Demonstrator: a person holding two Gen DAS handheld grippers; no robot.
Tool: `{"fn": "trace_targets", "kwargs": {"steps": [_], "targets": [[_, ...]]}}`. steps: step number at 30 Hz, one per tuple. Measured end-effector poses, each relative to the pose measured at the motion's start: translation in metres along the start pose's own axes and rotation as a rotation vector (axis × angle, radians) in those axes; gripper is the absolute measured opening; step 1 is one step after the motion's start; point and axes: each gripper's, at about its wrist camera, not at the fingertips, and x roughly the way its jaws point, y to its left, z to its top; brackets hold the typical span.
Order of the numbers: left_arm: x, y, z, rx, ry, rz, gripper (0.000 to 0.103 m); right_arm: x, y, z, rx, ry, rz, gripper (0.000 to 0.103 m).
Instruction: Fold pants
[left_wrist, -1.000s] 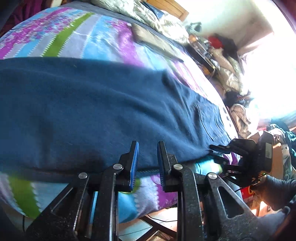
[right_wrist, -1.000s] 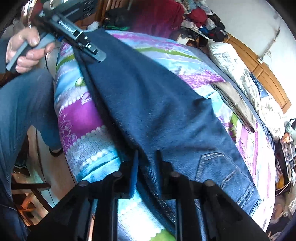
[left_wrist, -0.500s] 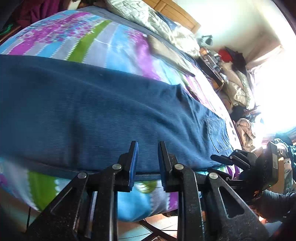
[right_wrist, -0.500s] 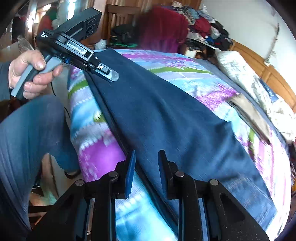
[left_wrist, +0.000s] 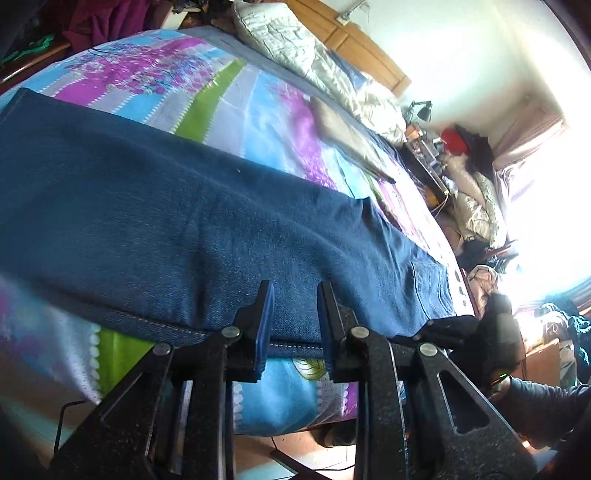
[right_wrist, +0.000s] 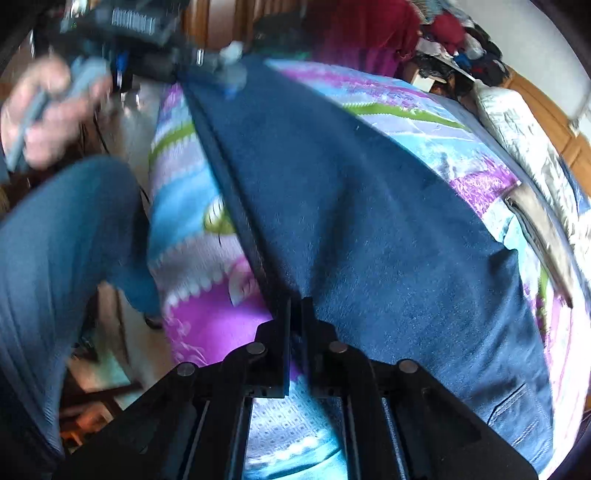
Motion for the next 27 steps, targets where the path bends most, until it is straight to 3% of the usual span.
{"fn": "trace_targets", "kwargs": {"steps": [2,7,11,19,24,27], "targets": [[-0.006,-0.002,0.001,-0.001,-0.010,0.008,0.025,-0.011,-0.006,0.002,0.033,-0.018,-0.023,0.009],[-0.030,-0.015,0.006,0.016,-0.036,0.021,0.026,-0.078,-0.031,-0.004,0.148,-0.168,-0.087,0.017],[-0.036,-0.025,0.012,0.025,-0.047,0.027,0.027,-0.110,-0.046,-0.030,0.201,-0.187,-0.133,0.026],[-0.013,-0.043,0.018,0.053,-0.007,0.002,0.028,-0.125,-0.067,-0.075,0.365,-0.168,-0.122,0.027],[-0.006,-0.050,0.016,0.069,0.026,0.009,0.028,-0.121,-0.062,-0.087,0.398,-0.164,-0.111,0.027],[-0.017,-0.053,0.018,0.081,-0.002,0.025,0.028,-0.118,-0.058,-0.087,0.402,-0.168,-0.101,0.027]]}}
